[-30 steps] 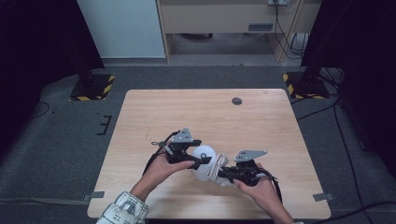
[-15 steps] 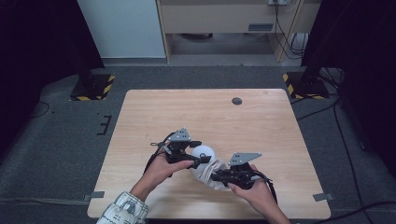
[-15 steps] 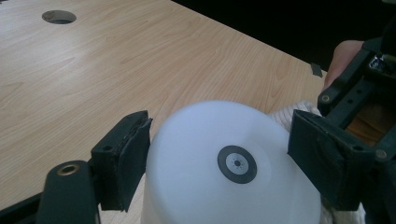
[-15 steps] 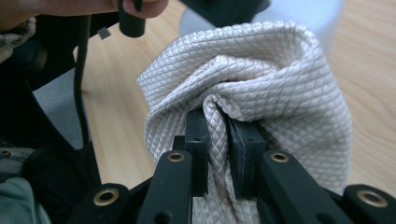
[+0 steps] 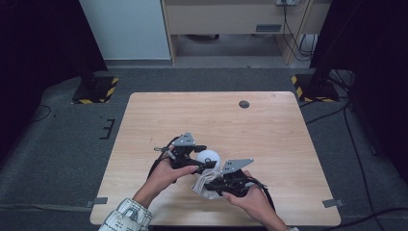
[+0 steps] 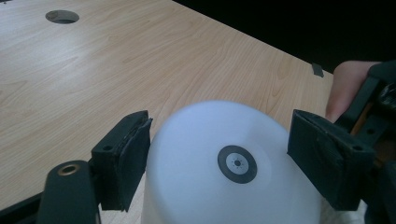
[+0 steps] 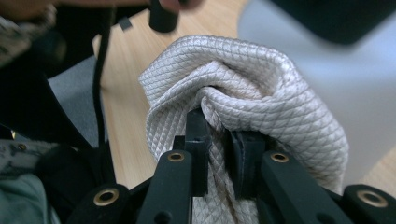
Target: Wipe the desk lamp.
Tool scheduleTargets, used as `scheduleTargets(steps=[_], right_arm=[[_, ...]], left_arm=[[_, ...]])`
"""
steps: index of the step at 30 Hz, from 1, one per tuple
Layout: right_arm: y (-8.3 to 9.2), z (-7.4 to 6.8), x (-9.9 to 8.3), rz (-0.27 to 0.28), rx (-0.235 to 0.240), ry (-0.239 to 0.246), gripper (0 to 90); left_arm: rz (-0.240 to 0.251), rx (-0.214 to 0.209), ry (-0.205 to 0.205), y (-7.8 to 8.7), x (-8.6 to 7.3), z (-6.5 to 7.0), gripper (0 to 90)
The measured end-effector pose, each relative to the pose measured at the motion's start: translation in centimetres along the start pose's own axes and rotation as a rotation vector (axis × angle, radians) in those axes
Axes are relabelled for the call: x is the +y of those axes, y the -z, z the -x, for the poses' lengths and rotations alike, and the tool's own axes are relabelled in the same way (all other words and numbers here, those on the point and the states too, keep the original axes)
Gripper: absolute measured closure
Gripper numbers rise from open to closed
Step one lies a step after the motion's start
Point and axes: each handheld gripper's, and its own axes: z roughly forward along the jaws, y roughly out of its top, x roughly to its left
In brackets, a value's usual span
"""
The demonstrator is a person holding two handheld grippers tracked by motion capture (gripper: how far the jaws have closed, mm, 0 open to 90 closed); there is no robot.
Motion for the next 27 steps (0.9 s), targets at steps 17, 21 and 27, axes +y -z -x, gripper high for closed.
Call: scheduleTargets(steps=[17, 21, 27], right_arm=[[-2.3, 0.7, -1.2, -0.068, 0.010, -0.013, 79.4], [-2.2, 1.0, -1.6, -0.089, -0.001, -0.025, 79.5], [-1.0, 1.5, -2.5, -0.095, -0.026, -0.044, 79.5]], left_arm=[[-0.013, 0.003, -0.007, 0.0, 0.2, 0.1, 21.1], [-0.014, 0.003, -0.008, 0.1, 0.2, 0.1, 21.2], [-0.011, 0.001, -0.004, 0.1, 0.1, 0.0, 21.3]])
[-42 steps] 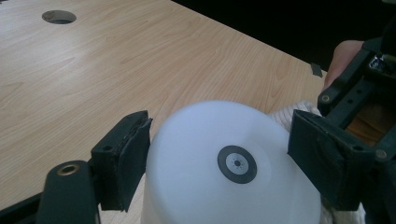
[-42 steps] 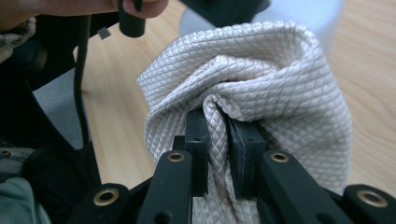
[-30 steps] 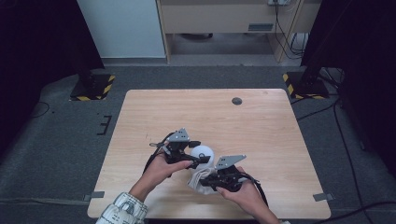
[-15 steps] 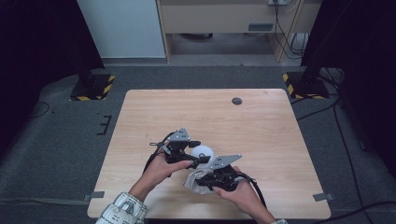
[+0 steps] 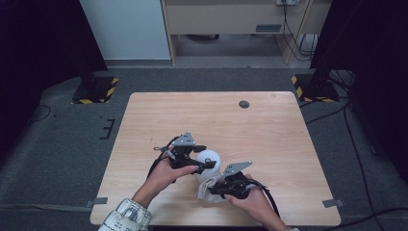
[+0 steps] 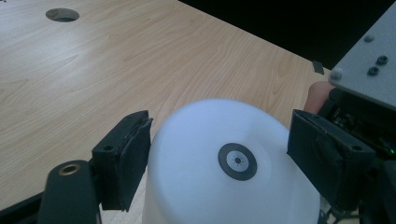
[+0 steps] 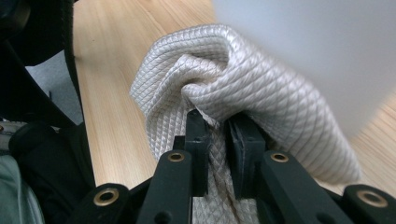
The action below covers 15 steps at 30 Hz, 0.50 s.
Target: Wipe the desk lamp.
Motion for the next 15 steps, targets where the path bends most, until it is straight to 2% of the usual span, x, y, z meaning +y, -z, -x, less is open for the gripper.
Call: scheduleTargets(steps=[8, 13, 15], right_arm=[[2.9, 1.4, -0.5, 0.053, -0.054, -0.037, 79.6], [4.7, 2.4, 0.1, 0.132, -0.105, -0.073, 79.6], [5.0, 2.5, 0.4, 0.156, -0.112, -0.067, 79.6]], left_arm=[[0.000, -0.003, 0.002, 0.0, 0.0, 0.0, 21.4], [-0.001, -0.005, 0.001, -0.1, 0.0, 0.0, 21.4], [-0.002, -0.007, 0.004, 0.0, 0.0, -0.1, 21.4]])
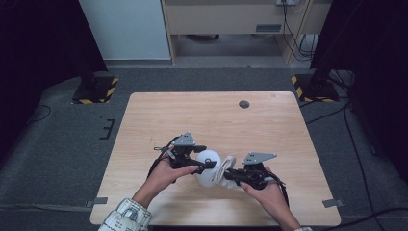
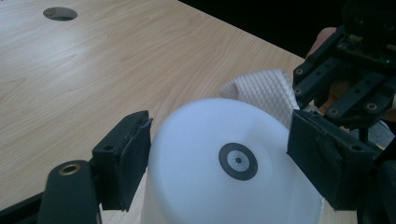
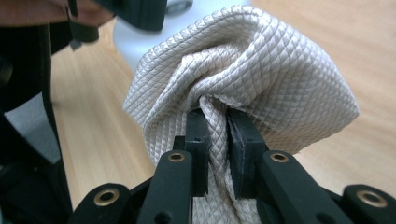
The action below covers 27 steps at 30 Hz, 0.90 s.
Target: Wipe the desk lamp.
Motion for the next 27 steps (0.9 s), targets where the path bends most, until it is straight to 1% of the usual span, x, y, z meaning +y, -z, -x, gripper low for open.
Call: scheduleTargets(steps=[1, 2, 4, 5, 7, 10, 13, 14, 15, 18, 21, 24, 27], right_arm=[[0.0, 0.0, 0.1, 0.007, -0.004, -0.002, 79.6], [0.0, 0.1, 0.3, 0.004, -0.019, 0.005, 79.5], [-0.2, 0.3, 0.5, -0.001, -0.031, 0.004, 79.4], [-0.3, 0.4, 0.5, -0.004, -0.037, 0.001, 79.4], [-0.7, 0.8, 0.5, -0.021, -0.063, -0.005, 79.3], [-1.1, 1.2, 0.4, -0.033, -0.080, -0.017, 79.2], [-1.6, 1.6, 0.3, -0.051, -0.087, -0.024, 79.2], [-1.9, 1.7, 0.2, -0.064, -0.088, -0.034, 79.2], [-2.1, 1.7, 0.1, -0.074, -0.086, -0.030, 79.2], [-2.3, 1.3, -0.3, -0.098, -0.078, -0.017, 79.3], [-2.3, 0.8, -0.6, -0.108, -0.064, -0.008, 79.4], [-2.1, -0.1, -0.9, -0.119, -0.044, 0.017, 79.4], [-2.0, -1.0, -1.0, -0.108, -0.025, 0.041, 79.4]], left_arm=[[0.001, -0.002, 0.006, 0.0, 0.0, -0.1, 21.4], [0.003, -0.003, 0.008, 0.0, -0.1, -0.1, 21.4], [0.005, -0.001, 0.008, 0.0, -0.1, -0.1, 21.4], [0.008, -0.002, 0.010, 0.0, -0.1, -0.1, 21.4], [0.008, -0.004, 0.011, 0.0, -0.2, -0.1, 21.4], [0.006, -0.007, 0.011, 0.0, -0.1, -0.1, 21.4], [0.006, -0.008, 0.011, 0.0, -0.2, -0.1, 21.4], [0.005, -0.008, 0.011, 0.0, -0.2, -0.1, 21.4], [0.005, -0.008, 0.011, 0.0, -0.2, -0.1, 21.4], [0.005, -0.010, 0.010, 0.0, -0.2, -0.1, 21.4], [0.004, -0.012, 0.010, 0.0, -0.1, 0.0, 21.3], [0.004, -0.013, 0.011, 0.0, -0.1, 0.0, 21.3], [0.001, -0.011, 0.018, 0.0, -0.1, 0.0, 21.3]])
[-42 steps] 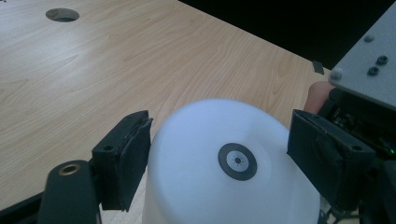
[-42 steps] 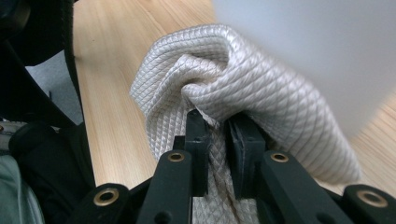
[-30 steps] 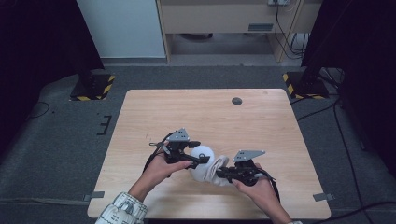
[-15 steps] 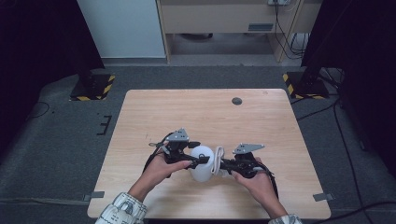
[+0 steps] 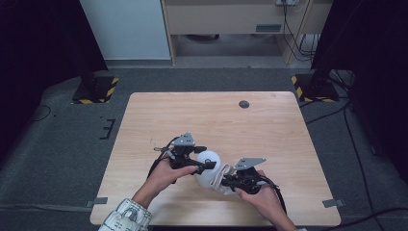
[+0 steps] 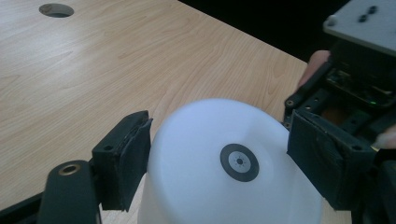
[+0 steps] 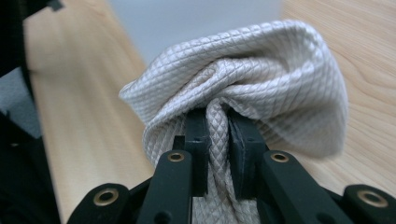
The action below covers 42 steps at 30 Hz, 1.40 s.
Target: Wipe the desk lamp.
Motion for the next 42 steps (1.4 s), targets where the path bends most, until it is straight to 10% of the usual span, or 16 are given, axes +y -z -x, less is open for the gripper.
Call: scheduleTargets(steps=[16, 22, 33, 42], right_arm=[[0.5, -3.1, 1.6, 0.121, 0.131, 0.057, 79.6], [-1.0, -3.5, 1.3, 0.088, 0.139, 0.063, 79.7], [-2.2, -2.8, 0.0, 0.003, 0.111, 0.055, 79.7], [1.1, 0.4, -0.7, 0.085, 0.036, -0.050, 79.6]], left_arm=[[0.008, -0.004, 0.012, 0.0, -0.1, -0.2, 21.4], [0.010, -0.003, 0.012, 0.0, -0.1, -0.2, 21.4], [0.012, 0.004, 0.002, 0.1, -0.2, 0.0, 21.6], [0.015, 0.006, 0.010, 0.0, -0.2, -0.1, 21.5]])
